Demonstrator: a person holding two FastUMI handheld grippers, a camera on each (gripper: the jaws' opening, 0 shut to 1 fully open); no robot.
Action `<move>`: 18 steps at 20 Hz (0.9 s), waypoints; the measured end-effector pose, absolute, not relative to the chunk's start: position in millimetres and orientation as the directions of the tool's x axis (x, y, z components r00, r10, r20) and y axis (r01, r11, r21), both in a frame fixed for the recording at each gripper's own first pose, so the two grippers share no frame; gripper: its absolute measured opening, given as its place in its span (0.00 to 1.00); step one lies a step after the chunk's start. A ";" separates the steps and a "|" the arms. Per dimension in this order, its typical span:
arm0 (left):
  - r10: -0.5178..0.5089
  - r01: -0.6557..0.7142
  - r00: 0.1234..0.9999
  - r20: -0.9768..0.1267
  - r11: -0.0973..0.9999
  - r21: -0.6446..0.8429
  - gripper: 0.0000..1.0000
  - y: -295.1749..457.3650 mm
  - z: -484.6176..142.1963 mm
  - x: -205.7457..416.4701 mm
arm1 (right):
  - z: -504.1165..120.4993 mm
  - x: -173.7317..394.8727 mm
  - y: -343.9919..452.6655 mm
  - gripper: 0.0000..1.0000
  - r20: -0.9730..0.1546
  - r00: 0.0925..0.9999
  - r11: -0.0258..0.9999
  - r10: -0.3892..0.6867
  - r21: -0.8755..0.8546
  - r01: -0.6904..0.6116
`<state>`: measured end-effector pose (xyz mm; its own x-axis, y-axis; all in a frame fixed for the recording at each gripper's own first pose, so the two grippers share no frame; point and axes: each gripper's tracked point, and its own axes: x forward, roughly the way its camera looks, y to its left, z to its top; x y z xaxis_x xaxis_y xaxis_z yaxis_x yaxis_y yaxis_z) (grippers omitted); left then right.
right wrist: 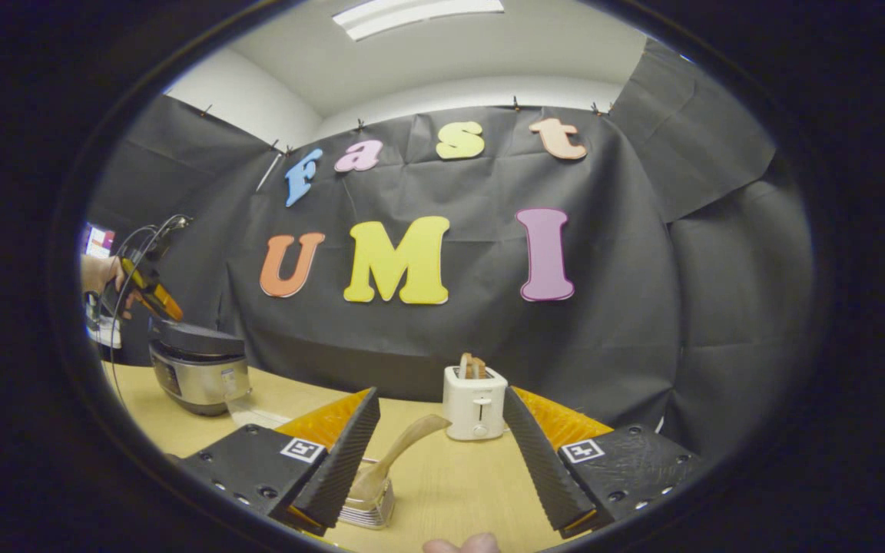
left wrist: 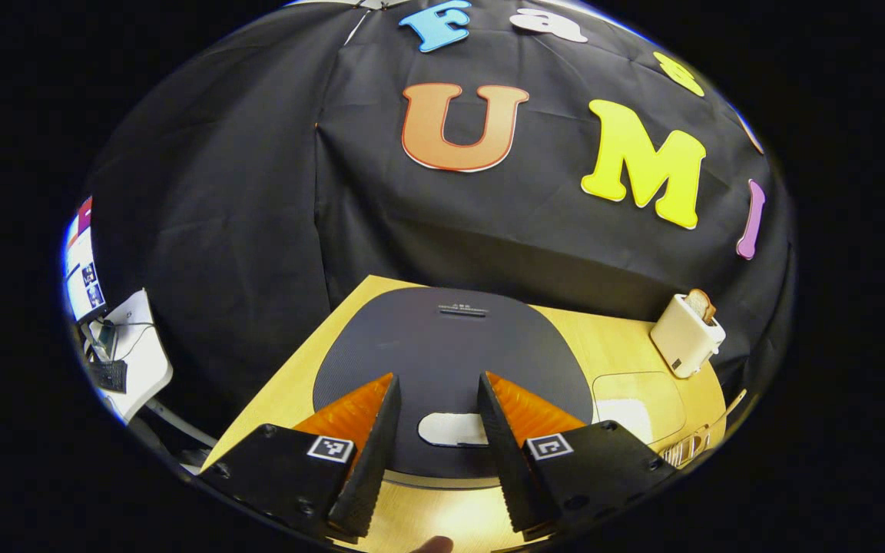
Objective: Close the left gripper, press the button to open the rice cooker; take a wooden spoon from the chopstick holder with the right hand, scoop a spoonful of rice and pour it into the rice cooker, then put the wooden spoon back into the chopstick holder.
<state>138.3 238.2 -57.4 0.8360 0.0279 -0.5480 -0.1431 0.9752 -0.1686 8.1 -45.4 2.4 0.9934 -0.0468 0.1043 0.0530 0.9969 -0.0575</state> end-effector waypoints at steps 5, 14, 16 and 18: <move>0.077 -0.124 0.870 -0.486 0.990 -0.065 0.60 239.3 -69.1 131.4 | 0.2 1.5 -24.0 0.95 0.128 0.992 1.000 -0.012 -0.024 0.015; 0.143 -0.166 0.944 -0.299 0.985 -0.052 0.57 242.5 -63.0 133.5 | 7.3 20.0 6.4 0.95 0.103 0.994 0.995 0.034 -0.094 -0.024; 0.096 -0.117 0.946 -0.309 0.992 -0.050 0.80 222.9 -54.3 129.7 | 14.7 21.1 14.6 0.95 0.116 0.992 0.995 0.048 -0.096 -0.037; 0.125 -0.141 0.940 -0.318 0.990 -0.025 1.00 228.7 -57.9 131.3 | 11.8 22.0 16.4 0.95 0.109 0.993 0.995 0.050 -0.090 -0.040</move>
